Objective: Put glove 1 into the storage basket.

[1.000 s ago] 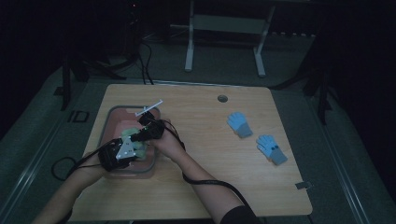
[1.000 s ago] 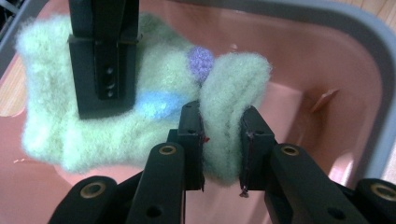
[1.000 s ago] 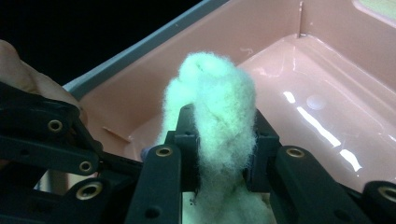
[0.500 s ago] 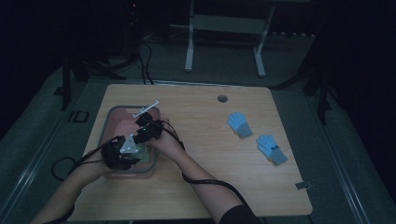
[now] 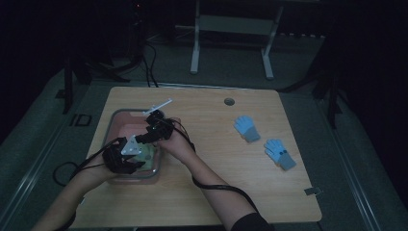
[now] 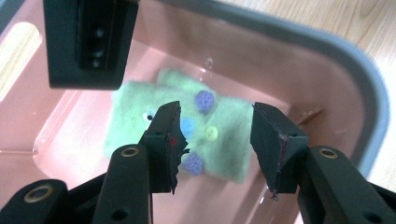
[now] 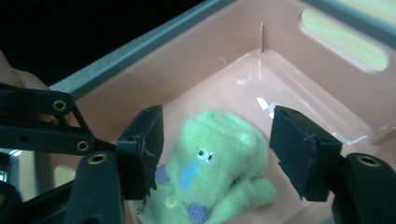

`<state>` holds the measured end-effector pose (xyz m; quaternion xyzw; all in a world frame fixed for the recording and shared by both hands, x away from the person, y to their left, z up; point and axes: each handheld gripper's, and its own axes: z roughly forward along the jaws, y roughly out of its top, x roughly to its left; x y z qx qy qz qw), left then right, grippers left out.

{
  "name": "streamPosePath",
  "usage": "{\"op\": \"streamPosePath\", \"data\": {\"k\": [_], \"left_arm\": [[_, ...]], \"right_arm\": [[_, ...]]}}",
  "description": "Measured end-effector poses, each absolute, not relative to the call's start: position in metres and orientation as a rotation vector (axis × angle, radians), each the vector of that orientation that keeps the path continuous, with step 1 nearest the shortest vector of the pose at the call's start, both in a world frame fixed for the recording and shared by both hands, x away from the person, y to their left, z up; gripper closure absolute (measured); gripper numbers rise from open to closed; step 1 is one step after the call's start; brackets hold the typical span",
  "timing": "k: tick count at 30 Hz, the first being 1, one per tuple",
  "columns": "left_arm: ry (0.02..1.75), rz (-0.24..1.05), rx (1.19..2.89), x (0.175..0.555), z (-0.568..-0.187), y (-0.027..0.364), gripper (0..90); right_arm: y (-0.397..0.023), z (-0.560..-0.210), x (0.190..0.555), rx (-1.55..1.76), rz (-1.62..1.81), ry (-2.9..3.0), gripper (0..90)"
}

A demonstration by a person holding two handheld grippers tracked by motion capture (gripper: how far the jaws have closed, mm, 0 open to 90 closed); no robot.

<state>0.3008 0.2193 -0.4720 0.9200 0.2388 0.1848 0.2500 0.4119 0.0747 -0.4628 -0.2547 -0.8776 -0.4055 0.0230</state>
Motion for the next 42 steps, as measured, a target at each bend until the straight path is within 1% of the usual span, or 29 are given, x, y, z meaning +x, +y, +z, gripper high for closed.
{"op": "streamPosePath", "data": {"k": [5,7,10,12,14,24,26,30,32,34,35,37,40,42], "left_arm": [[0.646,0.51,2.462,0.293,-0.461,0.211,53.7],[0.643,0.499,2.443,0.291,-0.458,0.209,53.8],[0.64,0.489,2.426,0.289,-0.454,0.204,53.7],[0.642,0.484,2.422,0.289,-0.453,0.202,53.7],[0.638,0.479,2.415,0.289,-0.451,0.197,53.8],[0.599,0.436,2.397,0.287,-0.444,0.172,53.7],[0.593,0.434,2.4,0.287,-0.444,0.166,50.6],[0.619,0.423,2.348,0.288,-0.441,0.158,40.3],[0.611,0.382,2.328,0.288,-0.441,0.154,36.2],[0.589,0.382,2.328,0.288,-0.442,0.149,28.2],[0.571,0.372,2.334,0.288,-0.443,0.146,27.0],[0.568,0.35,2.339,0.288,-0.445,0.14,18.6],[0.537,0.328,2.345,0.286,-0.449,0.129,15.3],[0.528,0.303,2.341,0.284,-0.451,0.122,14.7]], "right_arm": [[0.056,-0.454,0.406,-0.803,-1.302,-2.673,34.3],[0.046,-0.451,0.402,-0.797,-1.322,-2.67,36.5],[0.027,-0.447,0.394,-0.784,-1.342,-2.685,36.6],[0.027,-0.447,0.394,-0.784,-1.342,-2.685,36.6],[0.013,-0.447,0.389,-0.789,-1.337,-2.694,37.0],[-0.025,-0.458,0.382,-0.805,-1.304,-2.721,37.1],[-0.032,-0.46,0.382,-0.816,-1.292,-2.726,34.1],[-0.048,-0.463,0.383,-0.826,-1.272,-2.734,28.0],[-0.057,-0.464,0.383,-0.812,-1.275,-2.72,23.6],[-0.066,-0.464,0.384,-0.82,-1.292,-2.691,22.5],[-0.07,-0.464,0.384,-0.821,-1.302,-2.684,21.7],[-0.078,-0.465,0.384,-0.826,-1.303,-2.689,20.1],[-0.089,-0.468,0.383,-0.839,-1.31,-2.688,18.9],[-0.096,-0.469,0.381,-0.843,-1.31,-2.709,18.9]]}}
